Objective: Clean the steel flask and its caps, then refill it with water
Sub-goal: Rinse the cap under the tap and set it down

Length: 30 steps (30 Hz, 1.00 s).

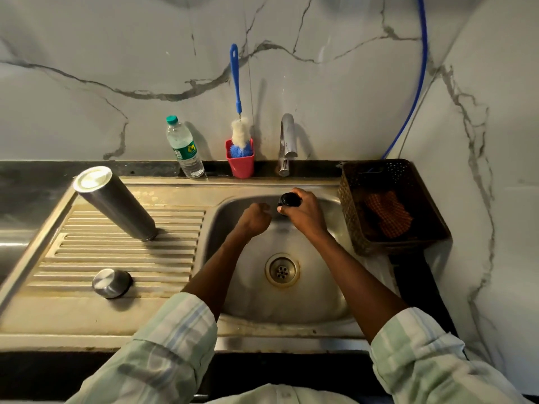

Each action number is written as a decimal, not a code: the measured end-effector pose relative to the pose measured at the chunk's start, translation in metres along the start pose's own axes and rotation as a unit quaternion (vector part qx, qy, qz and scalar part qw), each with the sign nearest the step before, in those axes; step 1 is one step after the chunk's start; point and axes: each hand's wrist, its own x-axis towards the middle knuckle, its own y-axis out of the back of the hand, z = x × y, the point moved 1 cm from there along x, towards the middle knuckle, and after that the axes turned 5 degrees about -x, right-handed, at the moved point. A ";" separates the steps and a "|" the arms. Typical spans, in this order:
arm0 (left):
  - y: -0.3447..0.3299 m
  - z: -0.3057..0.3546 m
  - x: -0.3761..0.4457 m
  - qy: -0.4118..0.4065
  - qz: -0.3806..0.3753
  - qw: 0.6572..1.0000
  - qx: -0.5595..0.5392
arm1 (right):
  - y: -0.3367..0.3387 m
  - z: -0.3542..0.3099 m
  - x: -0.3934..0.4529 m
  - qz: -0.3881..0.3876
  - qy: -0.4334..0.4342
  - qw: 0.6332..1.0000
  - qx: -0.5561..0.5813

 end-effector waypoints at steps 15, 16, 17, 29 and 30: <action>-0.013 -0.036 -0.030 0.014 0.014 1.000 0.012 | -0.012 0.017 -0.036 -0.003 0.002 0.999 0.042; -0.013 -0.037 -0.030 0.018 0.013 1.000 0.008 | -0.012 0.018 -0.038 -0.005 -0.007 0.998 0.063; -0.013 -0.038 -0.030 0.020 0.014 1.000 0.005 | -0.012 0.019 -0.040 -0.009 -0.021 0.995 0.096; -0.030 -0.047 -0.040 0.044 0.047 0.994 -0.091 | -0.021 0.040 -0.052 -0.021 -0.135 0.963 0.234; -0.033 -0.046 -0.042 0.045 0.041 0.994 -0.093 | -0.023 0.042 -0.053 -0.017 -0.125 0.964 0.233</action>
